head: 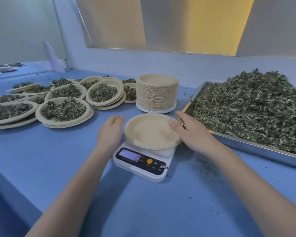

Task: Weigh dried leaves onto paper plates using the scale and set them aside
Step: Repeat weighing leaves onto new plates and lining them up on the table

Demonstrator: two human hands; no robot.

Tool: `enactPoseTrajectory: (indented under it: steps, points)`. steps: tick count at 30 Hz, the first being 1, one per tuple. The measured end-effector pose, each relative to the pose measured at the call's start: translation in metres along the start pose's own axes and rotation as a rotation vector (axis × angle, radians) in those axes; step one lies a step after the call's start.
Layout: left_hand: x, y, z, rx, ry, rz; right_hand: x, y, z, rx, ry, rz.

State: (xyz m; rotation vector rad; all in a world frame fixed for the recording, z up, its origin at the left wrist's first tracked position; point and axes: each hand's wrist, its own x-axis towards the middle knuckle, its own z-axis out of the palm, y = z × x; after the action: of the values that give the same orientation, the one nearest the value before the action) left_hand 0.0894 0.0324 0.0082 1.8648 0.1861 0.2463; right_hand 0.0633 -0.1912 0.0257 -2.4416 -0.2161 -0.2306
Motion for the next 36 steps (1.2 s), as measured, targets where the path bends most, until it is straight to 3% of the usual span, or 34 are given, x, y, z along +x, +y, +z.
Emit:
enactPoseTrajectory:
  steps: [4, 7, 9, 12, 15, 20, 26, 29, 32, 34, 36]
  points:
    - [0.001, -0.008, -0.008, -0.266, 0.000, -0.102, -0.004, -0.007, -0.006, 0.009, -0.089, -0.001]
    - [-0.002, -0.007, -0.011, -0.281, 0.003, -0.080, -0.006, -0.010, -0.006, -0.006, -0.101, -0.012]
    - [-0.008, -0.002, -0.010, -0.198, 0.041, -0.010, -0.005, -0.011, -0.004, -0.013, -0.099, -0.029]
    - [-0.022, 0.028, 0.005, -0.007, 0.064, 0.266, -0.003, -0.010, -0.004, -0.020, -0.090, -0.053]
    - [-0.037, 0.071, 0.049, 0.115, -0.126, 0.450, -0.003, -0.012, -0.019, 0.038, -0.036, -0.075]
    - [-0.066, 0.114, 0.138, 0.105, -0.272, 0.424, -0.018, 0.013, -0.067, 0.079, 0.081, -0.104]
    - [-0.091, 0.133, 0.223, 0.128, -0.440, 0.312, -0.055, 0.091, -0.135, -0.103, 0.135, 0.240]
    - [-0.089, 0.131, 0.250, 0.169, -0.515, 0.242, -0.067, 0.122, -0.161, -0.344, 0.108, 0.444]
    - [-0.080, 0.125, 0.268, 0.463, -0.565, 0.188, -0.072, 0.146, -0.178, -0.627, -0.028, 0.657]
    - [-0.072, 0.123, 0.272, 0.735, -0.511, 0.135, -0.071, 0.156, -0.179, -0.684, -0.160, 0.775]
    - [-0.062, 0.123, 0.272, 0.880, -0.478, 0.060, -0.065, 0.162, -0.172, -0.692, -0.209, 0.770]
